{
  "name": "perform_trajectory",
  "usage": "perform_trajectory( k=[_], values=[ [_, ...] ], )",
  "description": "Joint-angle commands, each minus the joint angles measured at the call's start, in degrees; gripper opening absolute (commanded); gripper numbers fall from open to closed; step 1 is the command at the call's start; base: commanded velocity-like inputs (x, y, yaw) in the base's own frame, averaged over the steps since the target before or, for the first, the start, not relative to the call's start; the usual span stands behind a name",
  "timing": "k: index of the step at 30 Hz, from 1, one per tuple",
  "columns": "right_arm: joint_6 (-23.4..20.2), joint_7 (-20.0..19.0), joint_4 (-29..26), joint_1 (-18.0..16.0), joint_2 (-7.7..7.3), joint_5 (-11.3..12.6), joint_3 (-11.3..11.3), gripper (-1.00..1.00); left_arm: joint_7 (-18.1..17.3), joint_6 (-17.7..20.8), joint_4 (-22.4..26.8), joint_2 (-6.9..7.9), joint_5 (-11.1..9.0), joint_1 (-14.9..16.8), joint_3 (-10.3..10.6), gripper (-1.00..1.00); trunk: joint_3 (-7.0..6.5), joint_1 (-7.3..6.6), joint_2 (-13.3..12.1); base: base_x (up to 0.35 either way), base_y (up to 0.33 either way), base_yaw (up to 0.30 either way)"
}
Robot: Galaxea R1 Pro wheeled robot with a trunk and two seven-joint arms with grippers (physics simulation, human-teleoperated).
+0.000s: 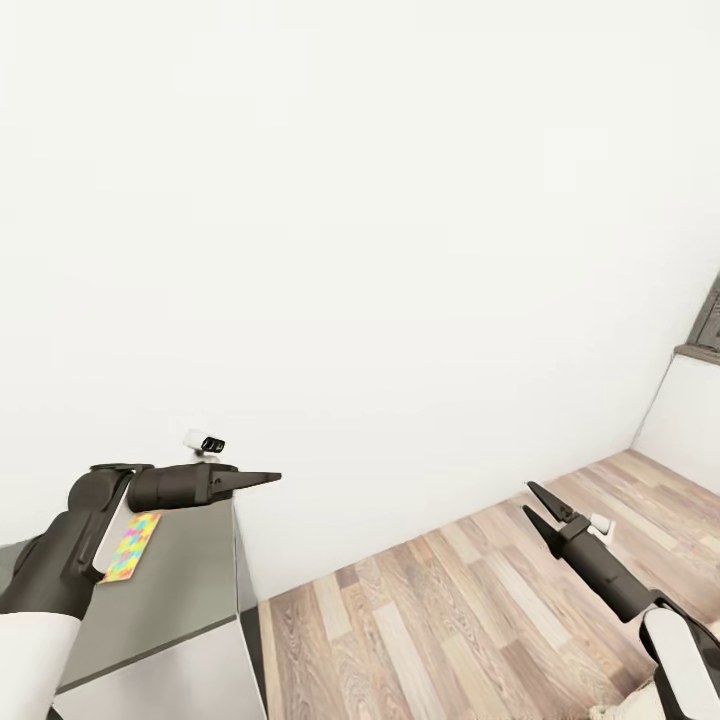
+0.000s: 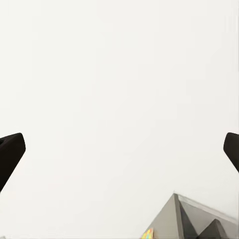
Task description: Put all the toys in the child's room - the three board games (two on the bed and one on the table), the two jigsaw puzzles on the table, and the tennis ball on the table - inside the toy box on the table in the child's room.
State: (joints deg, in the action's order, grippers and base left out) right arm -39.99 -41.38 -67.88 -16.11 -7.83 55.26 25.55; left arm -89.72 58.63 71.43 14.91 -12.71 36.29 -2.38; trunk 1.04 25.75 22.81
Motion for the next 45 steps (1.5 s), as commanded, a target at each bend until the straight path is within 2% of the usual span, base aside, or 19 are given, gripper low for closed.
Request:
perform_trajectory(
  k=[1, 10, 15, 21, 45],
  values=[
    [-0.4, 0.0, 0.0, -0.1, 0.01, 0.2, 0.1, 1.00, -0.2, 0.6, 0.0, 0.03, 0.0, 0.0, 0.0, 1.00, 0.04, 0.03, 0.1, -0.010, 0.000, -0.233],
    [-0.4, 0.0, 0.2, -0.1, 0.08, 0.2, 0.9, 1.00, -0.1, 0.6, 0.0, 0.00, 0.0, 0.0, 0.0, 1.00, -0.53, 0.03, 0.1, -0.003, -0.012, -0.233],
    [-0.4, 0.0, 0.4, -0.1, 0.04, 0.2, 1.0, 1.00, -0.1, 0.5, 0.2, 0.02, 0.1, 0.0, 1.2, 1.00, -0.84, 0.03, 0.1, -0.011, -0.149, -0.233],
    [-0.4, 0.0, 1.2, -0.1, 0.01, 0.2, 1.1, 1.00, -0.1, 0.5, 0.3, 0.03, 0.1, 0.0, 1.5, 1.00, -1.22, 0.03, 0.1, -0.080, -0.206, -0.233],
    [-0.4, 0.0, 2.5, -0.1, 0.01, 0.2, 1.2, 1.00, 0.0, 0.5, 0.3, 0.01, 0.1, 0.0, 1.9, 1.00, -2.74, 0.03, 0.1, -0.201, -0.173, -0.233]
  ],
)
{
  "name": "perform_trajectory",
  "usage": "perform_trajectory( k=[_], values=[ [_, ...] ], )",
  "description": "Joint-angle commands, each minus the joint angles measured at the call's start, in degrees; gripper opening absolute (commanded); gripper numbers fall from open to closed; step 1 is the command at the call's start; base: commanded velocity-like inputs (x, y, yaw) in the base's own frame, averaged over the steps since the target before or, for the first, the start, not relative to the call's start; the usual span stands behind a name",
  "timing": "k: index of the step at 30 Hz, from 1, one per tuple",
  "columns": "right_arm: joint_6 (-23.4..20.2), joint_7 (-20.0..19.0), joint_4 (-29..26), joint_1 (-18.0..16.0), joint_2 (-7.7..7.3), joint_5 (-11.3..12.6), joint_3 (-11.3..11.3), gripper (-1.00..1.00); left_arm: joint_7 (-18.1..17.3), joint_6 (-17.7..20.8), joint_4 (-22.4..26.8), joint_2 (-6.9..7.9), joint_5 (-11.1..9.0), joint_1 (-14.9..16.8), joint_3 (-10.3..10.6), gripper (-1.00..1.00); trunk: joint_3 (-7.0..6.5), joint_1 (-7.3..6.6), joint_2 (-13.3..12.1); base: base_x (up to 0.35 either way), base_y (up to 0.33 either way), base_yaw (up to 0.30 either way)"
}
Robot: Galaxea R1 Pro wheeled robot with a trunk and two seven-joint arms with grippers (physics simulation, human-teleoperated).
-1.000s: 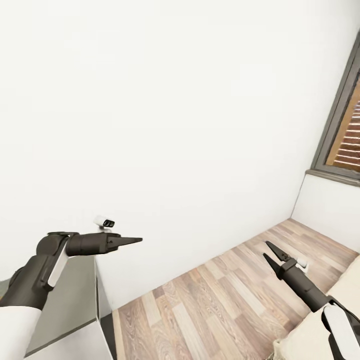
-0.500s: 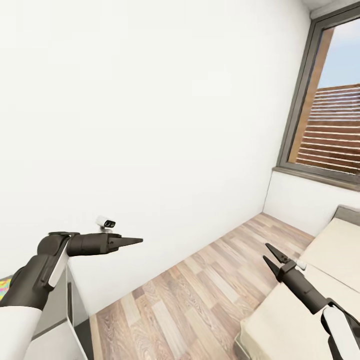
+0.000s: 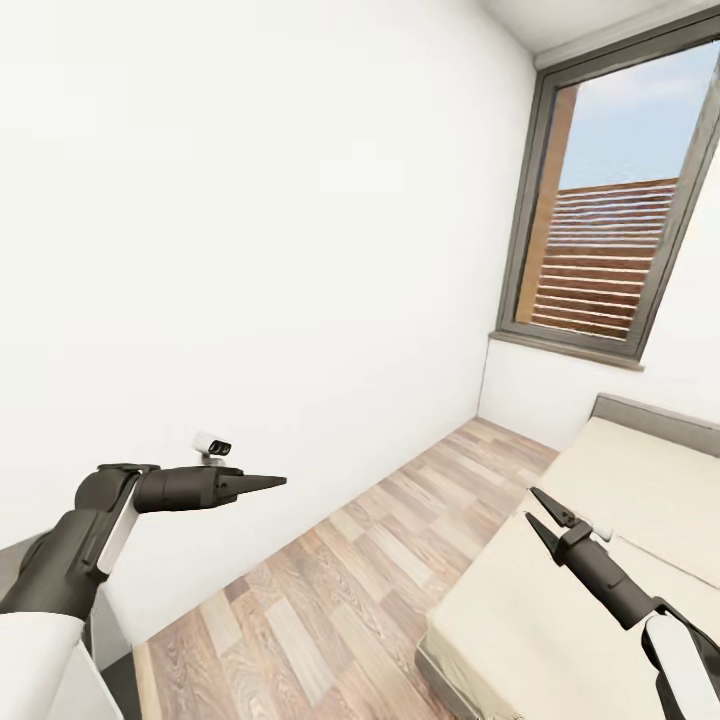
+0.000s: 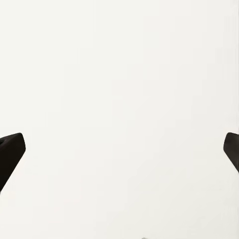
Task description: Put all the toys in the child's room - the three board games (two on the bed and one on the table), the two jigsaw puzzles on the table, and the tennis ball on the table - inside the toy box on the table in the child's room.
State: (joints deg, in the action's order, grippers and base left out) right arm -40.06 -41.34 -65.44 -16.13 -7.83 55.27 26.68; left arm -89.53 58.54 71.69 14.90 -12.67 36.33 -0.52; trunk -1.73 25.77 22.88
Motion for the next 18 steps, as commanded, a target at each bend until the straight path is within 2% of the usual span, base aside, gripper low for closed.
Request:
perform_trajectory(
  k=[1, 10, 18],
  values=[
    [-0.4, -0.1, 0.1, 0.0, 0.01, 0.2, 0.1, 1.00, -0.2, 0.6, 0.0, 0.00, 0.0, 0.0, 0.0, 1.00, -0.04, 0.01, 0.0, -0.118, -0.108, -0.233],
    [-0.4, -0.1, 0.2, 0.0, 0.01, 0.2, 0.1, 1.00, -0.2, 0.6, 0.0, -0.02, 0.0, 0.0, 0.0, 1.00, -0.61, 0.01, 0.0, -0.085, -0.087, -0.233],
    [-0.4, -0.1, 0.6, 0.0, 0.01, 0.2, 0.8, 1.00, -0.2, 0.6, 0.0, -0.02, 0.0, 0.0, 0.0, 1.00, -1.12, 0.01, 0.0, -0.015, -0.018, -0.233]
  ],
)
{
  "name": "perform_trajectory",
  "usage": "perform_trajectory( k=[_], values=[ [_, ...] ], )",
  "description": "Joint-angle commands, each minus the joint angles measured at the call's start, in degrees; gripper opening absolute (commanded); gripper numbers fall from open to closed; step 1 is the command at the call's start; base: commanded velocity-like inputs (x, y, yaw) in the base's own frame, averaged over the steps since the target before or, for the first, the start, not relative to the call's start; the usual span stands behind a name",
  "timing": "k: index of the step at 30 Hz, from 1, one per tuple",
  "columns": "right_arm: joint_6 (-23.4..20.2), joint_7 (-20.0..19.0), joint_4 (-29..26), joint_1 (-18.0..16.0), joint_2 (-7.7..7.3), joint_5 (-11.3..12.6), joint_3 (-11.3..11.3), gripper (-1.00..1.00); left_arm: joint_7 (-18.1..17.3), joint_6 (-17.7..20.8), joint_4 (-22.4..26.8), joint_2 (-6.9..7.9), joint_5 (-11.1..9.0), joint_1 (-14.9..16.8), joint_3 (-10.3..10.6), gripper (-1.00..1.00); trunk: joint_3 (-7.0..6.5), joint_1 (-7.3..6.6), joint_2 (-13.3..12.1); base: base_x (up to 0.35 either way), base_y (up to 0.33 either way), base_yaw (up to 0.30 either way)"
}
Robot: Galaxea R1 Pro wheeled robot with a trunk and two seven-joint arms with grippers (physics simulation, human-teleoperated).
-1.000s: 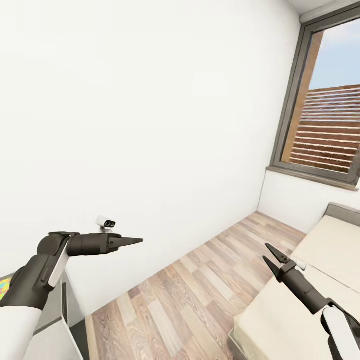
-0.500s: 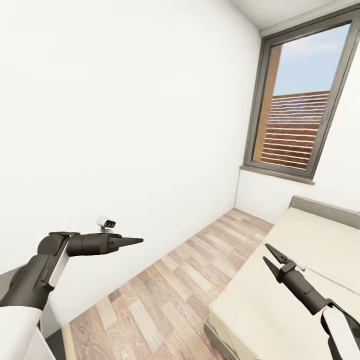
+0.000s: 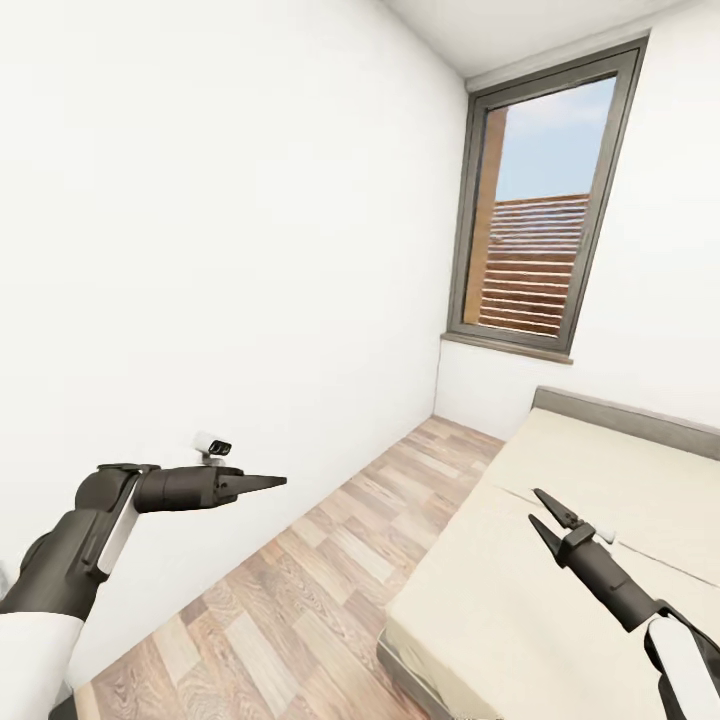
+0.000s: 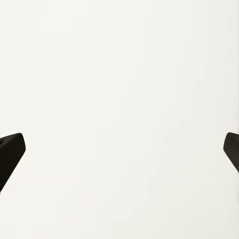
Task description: Put all the toys in the child's room - the three board games (two on the bed and one on the table), the two jigsaw puzzles on the table, and the tennis ball on the table - inside the toy box on the table in the child's room.
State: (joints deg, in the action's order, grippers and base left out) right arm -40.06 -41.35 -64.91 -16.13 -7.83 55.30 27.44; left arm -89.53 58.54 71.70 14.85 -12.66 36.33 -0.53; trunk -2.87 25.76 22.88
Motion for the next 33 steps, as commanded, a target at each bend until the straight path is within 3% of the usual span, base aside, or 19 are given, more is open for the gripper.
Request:
perform_trajectory(
  k=[1, 22, 33],
  values=[
    [-0.4, -0.1, 0.1, 0.0, 0.01, 0.2, 0.4, 1.00, -0.2, 0.6, 0.0, 0.02, 0.0, 0.0, 0.0, 1.00, -0.04, 0.02, 0.0, -0.003, -0.004, -0.233],
    [-0.4, -0.1, 0.8, 0.0, 0.01, 0.2, 1.3, 1.00, -0.1, 0.5, 0.0, 0.01, 0.0, 0.0, 0.0, 1.00, -1.37, 0.02, 0.0, 0.000, -0.003, -0.232],
    [-1.7, 0.0, 1.3, 0.0, 0.06, 0.2, 2.1, 1.00, 0.0, 0.5, 0.0, -0.07, 0.0, 0.0, 0.0, 1.00, -2.07, 0.02, 0.0, 0.000, -0.103, -0.230]
  ],
)
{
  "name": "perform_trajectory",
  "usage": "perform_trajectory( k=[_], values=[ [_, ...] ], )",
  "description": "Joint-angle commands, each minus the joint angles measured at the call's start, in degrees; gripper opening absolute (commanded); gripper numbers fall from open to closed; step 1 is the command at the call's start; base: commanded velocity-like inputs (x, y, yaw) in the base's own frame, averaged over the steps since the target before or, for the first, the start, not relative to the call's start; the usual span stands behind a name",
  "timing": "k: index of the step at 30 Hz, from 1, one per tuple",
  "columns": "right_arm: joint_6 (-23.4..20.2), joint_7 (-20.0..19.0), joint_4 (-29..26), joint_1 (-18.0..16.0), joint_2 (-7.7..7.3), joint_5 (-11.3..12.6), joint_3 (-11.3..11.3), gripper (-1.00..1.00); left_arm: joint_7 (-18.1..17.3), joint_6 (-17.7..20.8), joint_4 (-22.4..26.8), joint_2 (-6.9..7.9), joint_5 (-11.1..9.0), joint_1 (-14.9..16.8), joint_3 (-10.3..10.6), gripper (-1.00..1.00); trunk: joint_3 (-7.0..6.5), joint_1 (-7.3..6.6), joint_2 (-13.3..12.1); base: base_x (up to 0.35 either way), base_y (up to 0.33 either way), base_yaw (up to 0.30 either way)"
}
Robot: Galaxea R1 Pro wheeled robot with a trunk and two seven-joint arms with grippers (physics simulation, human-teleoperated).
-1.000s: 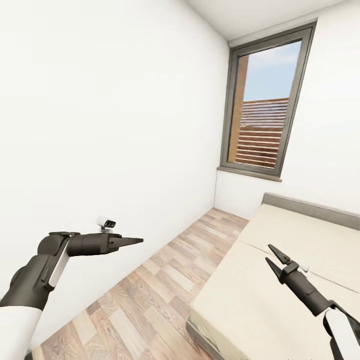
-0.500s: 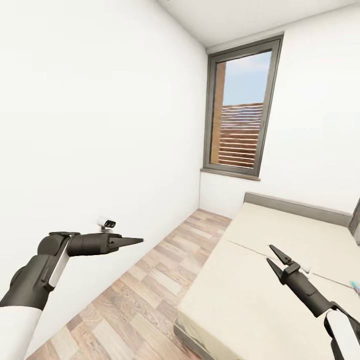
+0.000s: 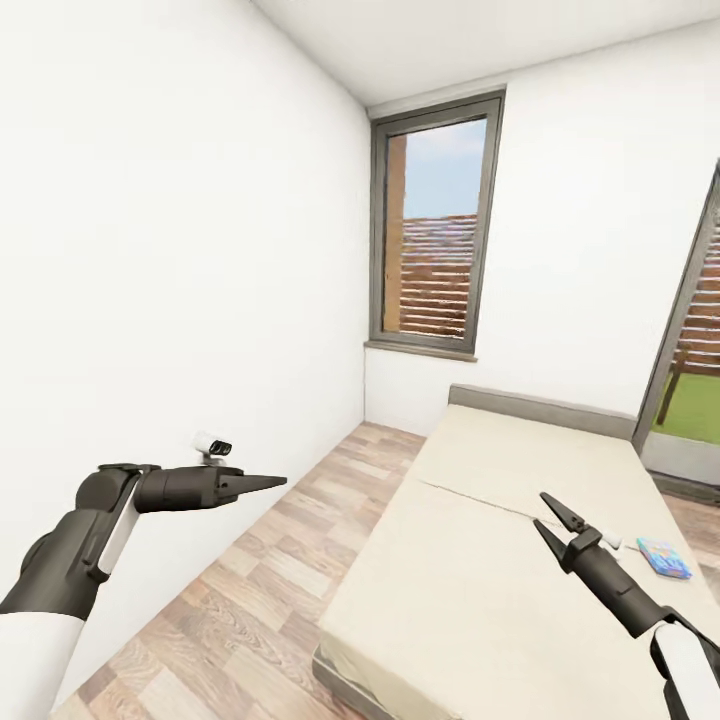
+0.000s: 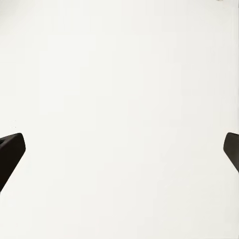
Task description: Put all the toys in the child's room - the three board games (two on the bed and one on the table), the two jigsaw puzzles on the table, and the tennis ball on the table - inside the toy box on the table in the child's room.
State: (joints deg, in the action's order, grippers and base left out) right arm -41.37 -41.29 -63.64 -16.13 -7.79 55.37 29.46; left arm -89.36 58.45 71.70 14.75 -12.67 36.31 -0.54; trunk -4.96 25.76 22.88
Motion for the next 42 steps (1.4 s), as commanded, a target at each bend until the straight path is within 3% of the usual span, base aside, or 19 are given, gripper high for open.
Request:
perform_trajectory(
  k=[1, 18, 31, 42],
  values=[
    [-0.4, -0.1, 0.1, 0.0, 0.02, 0.2, 0.2, 1.00, -0.2, 0.6, 0.0, 0.02, 0.0, 0.0, 0.0, 1.00, -0.04, 0.02, 0.0, 0.000, -0.141, -0.230],
    [-0.9, 0.4, 1.0, -0.1, 0.06, 0.1, 1.4, 1.00, -0.1, 0.6, -0.1, 0.02, 0.0, 0.0, 0.0, 1.00, -0.74, 0.02, 0.0, 0.000, -0.073, -0.151],
    [-1.4, 0.7, 3.8, -0.1, 0.02, 0.1, 2.3, 1.00, 0.1, 0.6, -0.1, 0.02, 0.1, 0.0, 0.0, 1.00, 0.11, 0.02, 0.0, 0.000, -0.017, -0.099],
    [-1.6, 0.7, 5.5, -0.1, -0.03, 0.1, 3.6, 1.00, 0.2, 0.6, -0.1, -0.02, 0.1, 0.0, 0.9, 1.00, 1.00, 0.02, 0.0, 0.000, -0.238, -0.134]
  ],
)
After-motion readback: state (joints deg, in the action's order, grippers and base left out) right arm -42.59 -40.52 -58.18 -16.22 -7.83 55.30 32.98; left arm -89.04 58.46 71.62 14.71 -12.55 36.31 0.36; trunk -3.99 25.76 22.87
